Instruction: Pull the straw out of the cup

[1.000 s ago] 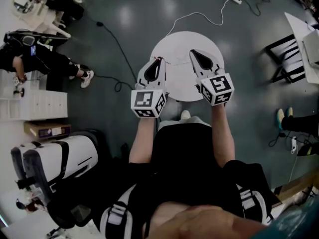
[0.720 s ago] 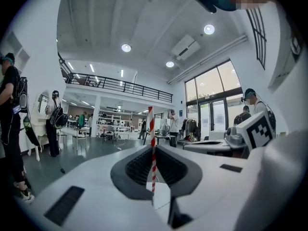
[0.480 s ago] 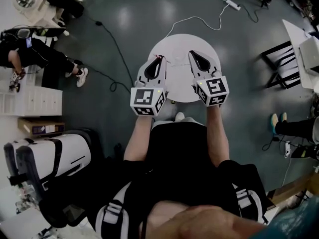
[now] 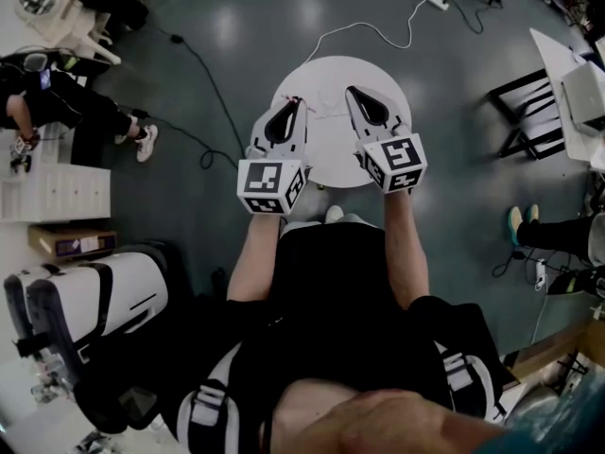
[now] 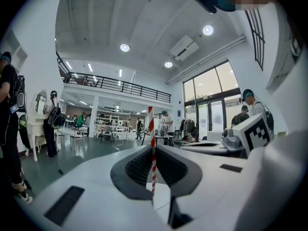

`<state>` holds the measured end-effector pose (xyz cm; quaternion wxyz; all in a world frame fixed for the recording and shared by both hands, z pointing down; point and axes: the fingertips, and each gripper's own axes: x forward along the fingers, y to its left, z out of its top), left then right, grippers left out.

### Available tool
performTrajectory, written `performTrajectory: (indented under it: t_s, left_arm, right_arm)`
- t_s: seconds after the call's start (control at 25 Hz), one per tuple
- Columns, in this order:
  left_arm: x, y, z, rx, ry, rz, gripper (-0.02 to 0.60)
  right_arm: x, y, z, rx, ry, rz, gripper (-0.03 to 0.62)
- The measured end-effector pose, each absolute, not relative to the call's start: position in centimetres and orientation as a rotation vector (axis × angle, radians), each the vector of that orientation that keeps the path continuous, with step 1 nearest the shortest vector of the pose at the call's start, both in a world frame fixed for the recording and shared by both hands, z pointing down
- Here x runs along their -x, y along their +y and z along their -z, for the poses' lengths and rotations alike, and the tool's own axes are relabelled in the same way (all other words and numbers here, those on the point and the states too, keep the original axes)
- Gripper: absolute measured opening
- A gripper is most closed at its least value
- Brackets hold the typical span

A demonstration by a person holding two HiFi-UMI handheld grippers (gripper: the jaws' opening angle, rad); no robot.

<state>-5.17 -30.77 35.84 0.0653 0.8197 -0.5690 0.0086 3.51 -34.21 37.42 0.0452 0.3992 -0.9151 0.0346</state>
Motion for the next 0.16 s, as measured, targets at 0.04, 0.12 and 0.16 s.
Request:
performTrajectory:
  t_s: [0.04, 0.12, 0.16]
  left_arm:
    - [5.14, -30.9, -35.93, -2.473, -1.715, -0.03, 0.028]
    - [5.12, -31.17, -36.1, -2.474, -1.71, -0.039, 0.028]
    - [5.12, -31.31, -36.18, -2.474, -1.707, -0.042, 0.028]
  right_arm:
    - [-3.52, -34.31, -37.53, -1.219, -2.795, -0.11, 0.015]
    - [-3.51, -34.49, -37.73, -1.218, -2.794, -0.117, 0.015]
    - [-3.5, -34.58, -37.82, -1.217, -2.794, -0.12, 0.015]
